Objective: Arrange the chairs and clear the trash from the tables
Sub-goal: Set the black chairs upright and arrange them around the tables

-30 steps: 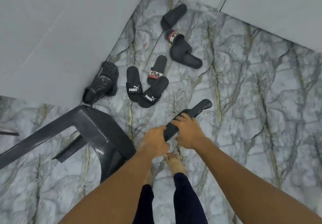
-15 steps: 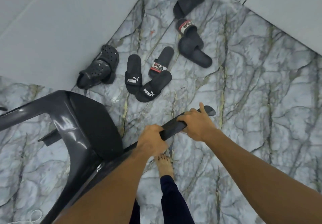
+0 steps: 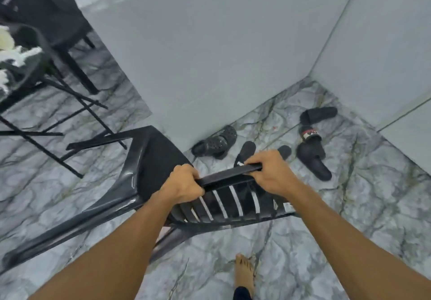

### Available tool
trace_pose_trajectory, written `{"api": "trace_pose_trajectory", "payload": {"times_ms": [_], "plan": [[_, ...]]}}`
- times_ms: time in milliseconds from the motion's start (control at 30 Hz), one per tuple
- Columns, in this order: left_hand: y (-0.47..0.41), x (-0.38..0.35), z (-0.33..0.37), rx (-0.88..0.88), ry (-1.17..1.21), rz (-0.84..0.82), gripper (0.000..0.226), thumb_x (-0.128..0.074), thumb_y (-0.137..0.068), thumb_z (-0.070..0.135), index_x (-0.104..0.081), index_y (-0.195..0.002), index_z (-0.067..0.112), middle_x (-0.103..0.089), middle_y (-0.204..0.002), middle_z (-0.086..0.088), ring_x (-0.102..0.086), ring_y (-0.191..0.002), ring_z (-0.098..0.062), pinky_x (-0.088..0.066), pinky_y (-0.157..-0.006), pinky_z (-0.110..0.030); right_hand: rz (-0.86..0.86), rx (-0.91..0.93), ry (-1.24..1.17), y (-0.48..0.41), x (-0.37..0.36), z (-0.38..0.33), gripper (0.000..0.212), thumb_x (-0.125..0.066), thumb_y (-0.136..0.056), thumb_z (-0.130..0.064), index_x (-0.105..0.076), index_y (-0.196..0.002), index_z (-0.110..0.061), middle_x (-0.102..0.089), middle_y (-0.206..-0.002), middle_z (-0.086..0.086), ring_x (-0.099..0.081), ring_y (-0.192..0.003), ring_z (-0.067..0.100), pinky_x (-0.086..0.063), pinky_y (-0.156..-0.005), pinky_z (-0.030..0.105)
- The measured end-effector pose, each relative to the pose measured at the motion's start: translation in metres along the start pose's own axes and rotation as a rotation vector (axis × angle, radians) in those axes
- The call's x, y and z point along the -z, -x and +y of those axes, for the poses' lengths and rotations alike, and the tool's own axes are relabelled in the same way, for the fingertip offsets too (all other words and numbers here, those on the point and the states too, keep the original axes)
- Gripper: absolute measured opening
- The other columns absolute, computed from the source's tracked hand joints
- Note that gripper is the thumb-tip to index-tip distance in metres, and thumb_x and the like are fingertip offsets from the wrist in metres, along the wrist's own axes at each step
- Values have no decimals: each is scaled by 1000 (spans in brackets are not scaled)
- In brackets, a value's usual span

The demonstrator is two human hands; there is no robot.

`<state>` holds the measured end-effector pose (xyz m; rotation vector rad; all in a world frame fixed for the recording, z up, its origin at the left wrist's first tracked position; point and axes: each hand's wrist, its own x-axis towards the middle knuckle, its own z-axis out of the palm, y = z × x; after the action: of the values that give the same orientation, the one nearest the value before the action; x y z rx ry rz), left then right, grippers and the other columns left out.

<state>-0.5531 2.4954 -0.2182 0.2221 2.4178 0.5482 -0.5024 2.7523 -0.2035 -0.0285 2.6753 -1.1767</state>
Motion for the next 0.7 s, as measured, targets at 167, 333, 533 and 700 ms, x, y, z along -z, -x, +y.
{"api": "trace_pose_trajectory", "payload": {"times_ms": [167,333,533,700], "plan": [[90,93,-5,-238,131,165,29,-85,-61,40,-63,-78,35,-65,-73,11,-61,-69,-7,-46,-61,-21,-37,167,160,-26,-26,-177,10,-64,-70,-5,-72,-71,-11,-67,-67,6,-61,-64,23,-45,-56,32],[176,158,-99,-140,240,390,44,-93,-49,48,-71,-77,23,-69,-75,0,-67,-75,-19,-56,-72,-45,-73,274,52,-2,-61,-292,23,-81,-64,-26,-73,-85,-32,-71,-77,-12,-63,-69,3,-50,-64,19],[278,193,-214,-109,369,525,40,-93,-67,24,-71,-98,34,-72,-94,19,-67,-95,0,-58,-85,-33,-64,298,388,3,-93,-339,31,-78,-65,-54,-63,-76,-29,-64,-71,-10,-58,-72,12,-43,-64,28],[344,204,-277,65,203,866,77,-82,-72,16,-45,-138,32,-59,-107,14,-60,-101,-15,-48,-80,-26,-60,543,392,-13,-171,-452,35,-75,-78,-44,-52,-61,-23,-49,-57,-8,-47,-60,13,-34,-55,23]]}}
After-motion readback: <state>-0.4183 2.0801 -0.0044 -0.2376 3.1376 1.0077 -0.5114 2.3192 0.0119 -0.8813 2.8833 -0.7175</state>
